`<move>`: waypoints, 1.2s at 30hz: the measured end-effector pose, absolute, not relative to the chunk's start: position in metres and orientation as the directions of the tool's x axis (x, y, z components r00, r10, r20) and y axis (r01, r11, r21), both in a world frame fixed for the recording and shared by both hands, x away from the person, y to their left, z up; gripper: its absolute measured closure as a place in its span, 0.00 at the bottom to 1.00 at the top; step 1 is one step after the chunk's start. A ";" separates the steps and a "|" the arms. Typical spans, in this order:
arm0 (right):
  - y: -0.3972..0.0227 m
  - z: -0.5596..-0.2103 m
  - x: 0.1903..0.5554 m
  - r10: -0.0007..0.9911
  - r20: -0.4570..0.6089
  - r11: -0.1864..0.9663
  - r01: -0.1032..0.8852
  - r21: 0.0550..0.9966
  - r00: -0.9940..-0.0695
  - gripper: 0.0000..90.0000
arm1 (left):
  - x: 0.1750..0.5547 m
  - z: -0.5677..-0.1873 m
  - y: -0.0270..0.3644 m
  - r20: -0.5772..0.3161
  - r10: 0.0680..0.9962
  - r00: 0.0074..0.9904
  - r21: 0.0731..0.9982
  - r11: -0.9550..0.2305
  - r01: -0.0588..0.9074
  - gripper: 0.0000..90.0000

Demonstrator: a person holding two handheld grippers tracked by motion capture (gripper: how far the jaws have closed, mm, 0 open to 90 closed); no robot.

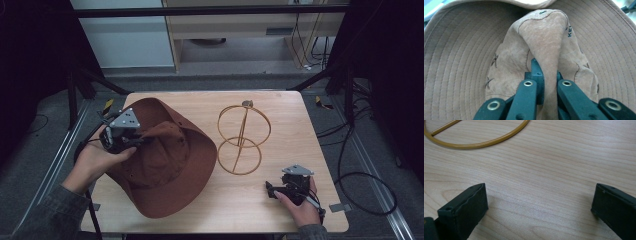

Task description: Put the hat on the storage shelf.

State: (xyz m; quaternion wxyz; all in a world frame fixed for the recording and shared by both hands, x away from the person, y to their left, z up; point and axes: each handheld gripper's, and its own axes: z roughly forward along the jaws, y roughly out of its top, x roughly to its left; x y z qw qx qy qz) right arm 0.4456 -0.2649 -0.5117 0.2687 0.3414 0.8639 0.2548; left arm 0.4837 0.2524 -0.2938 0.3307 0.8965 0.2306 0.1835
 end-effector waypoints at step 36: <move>-0.265 -0.512 0.446 0.727 -0.290 0.637 0.453 0.624 -0.623 0.01 | 0.453 -0.228 0.243 0.199 0.477 0.856 0.761 -0.625 0.172 0.98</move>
